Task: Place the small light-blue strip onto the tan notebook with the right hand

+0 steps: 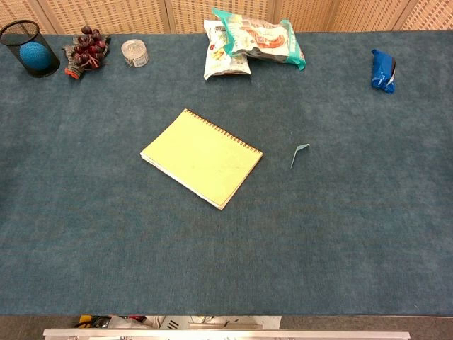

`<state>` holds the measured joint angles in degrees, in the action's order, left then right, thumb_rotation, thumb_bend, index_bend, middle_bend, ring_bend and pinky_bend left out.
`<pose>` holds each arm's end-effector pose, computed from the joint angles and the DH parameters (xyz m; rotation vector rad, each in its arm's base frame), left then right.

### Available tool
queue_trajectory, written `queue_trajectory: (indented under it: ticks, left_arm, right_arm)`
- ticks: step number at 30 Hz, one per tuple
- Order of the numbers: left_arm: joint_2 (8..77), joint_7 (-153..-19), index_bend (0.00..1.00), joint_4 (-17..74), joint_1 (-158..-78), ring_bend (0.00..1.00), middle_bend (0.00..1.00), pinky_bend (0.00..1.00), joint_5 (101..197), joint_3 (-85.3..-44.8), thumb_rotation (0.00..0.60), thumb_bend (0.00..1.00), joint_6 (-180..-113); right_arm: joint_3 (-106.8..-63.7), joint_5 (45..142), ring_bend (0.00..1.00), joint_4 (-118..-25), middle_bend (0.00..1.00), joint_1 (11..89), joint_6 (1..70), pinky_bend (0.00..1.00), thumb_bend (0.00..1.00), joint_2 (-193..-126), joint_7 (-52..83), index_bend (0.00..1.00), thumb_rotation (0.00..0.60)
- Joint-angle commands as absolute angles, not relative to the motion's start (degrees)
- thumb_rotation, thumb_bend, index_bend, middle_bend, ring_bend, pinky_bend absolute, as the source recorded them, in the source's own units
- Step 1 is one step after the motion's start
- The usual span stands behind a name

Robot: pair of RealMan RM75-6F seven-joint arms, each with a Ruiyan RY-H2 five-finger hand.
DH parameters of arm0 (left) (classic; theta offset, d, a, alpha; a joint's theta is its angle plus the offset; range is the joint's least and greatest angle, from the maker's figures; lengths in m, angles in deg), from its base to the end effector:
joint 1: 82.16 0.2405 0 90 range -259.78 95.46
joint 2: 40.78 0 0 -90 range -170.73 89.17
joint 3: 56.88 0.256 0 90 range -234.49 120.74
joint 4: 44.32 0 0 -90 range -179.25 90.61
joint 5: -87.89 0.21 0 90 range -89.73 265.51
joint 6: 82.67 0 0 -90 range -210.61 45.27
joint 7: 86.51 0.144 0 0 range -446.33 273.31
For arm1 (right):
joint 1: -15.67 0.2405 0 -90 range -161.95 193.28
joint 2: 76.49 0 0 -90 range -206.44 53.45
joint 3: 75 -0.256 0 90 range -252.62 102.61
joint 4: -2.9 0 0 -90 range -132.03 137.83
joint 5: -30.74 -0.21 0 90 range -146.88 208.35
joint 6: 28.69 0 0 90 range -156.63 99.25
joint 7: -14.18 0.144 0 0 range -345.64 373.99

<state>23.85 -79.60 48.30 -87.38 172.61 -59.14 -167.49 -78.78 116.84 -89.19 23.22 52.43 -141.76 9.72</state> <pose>-0.3121 0.1806 0.1549 -1.4138 -0.8380 -0.8113 -0.3033 -0.1985 0.1459 1.4653 -0.8636 0.8666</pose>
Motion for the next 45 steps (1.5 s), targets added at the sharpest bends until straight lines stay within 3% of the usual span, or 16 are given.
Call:
queue_trajectory:
  ticks: [1,5,9,13,15,18,28,45]
  left_arm:
    - [23.79,-79.44,0.16,48.47,-87.34,0.26,0.21,0.17,172.65,-58.98,0.600,0.31,-167.38]
    - [23.70,-79.70,0.16,48.51,-87.20,0.26,0.21,0.17,172.93,-58.93,0.600,0.31,-167.72]
    - [23.66,-80.05,0.16,48.47,-87.07,0.26,0.21,0.17,173.50,-58.85,0.600,0.31,-168.22]
    - [23.67,-80.21,0.16,48.54,-86.85,0.26,0.21,0.17,173.68,-58.65,0.600,0.31,-168.39]
    - [23.64,-80.36,0.16,48.49,-86.72,0.26,0.21,0.17,173.67,-58.54,0.600,0.31,-168.43]
    - [23.61,-80.73,0.16,48.34,-86.48,0.26,0.21,0.17,173.59,-58.39,0.600,0.31,-168.50]
    - [22.98,-82.98,0.16,47.73,-85.34,0.26,0.21,0.17,173.34,-57.86,0.600,0.31,-169.07]
    - [23.22,-84.28,0.16,47.18,-85.28,0.26,0.21,0.17,171.99,-58.11,0.600,0.31,-167.79]
  right_arm:
    - [-78.74,117.10,0.44,-89.42,0.49,23.48,52.16,0.56,0.20,-141.57,10.05,0.34,0.600]
    - [-78.77,118.05,0.46,-90.08,0.49,24.40,51.34,0.60,0.20,-140.89,10.92,0.34,0.600]
    - [-78.86,120.09,0.58,-90.69,0.54,26.66,49.22,0.75,0.20,-140.00,11.49,0.34,0.600]
    - [-79.21,122.31,0.78,-91.03,0.73,30.59,45.00,0.95,0.21,-139.66,11.53,0.39,0.600]
    - [-79.38,122.73,0.90,-91.04,0.84,32.60,42.42,1.00,0.22,-139.85,11.41,0.44,0.600]
    - [-79.51,123.46,0.99,-90.59,0.92,36.26,37.65,1.00,0.23,-140.68,12.06,0.48,0.600]
    - [-78.29,125.68,1.00,-83.48,0.97,46.18,25.86,1.00,0.25,-148.96,14.54,0.52,0.600]
    - [-76.26,126.69,1.00,-67.62,0.97,54.73,18.79,1.00,0.26,-162.86,12.88,0.52,0.600]
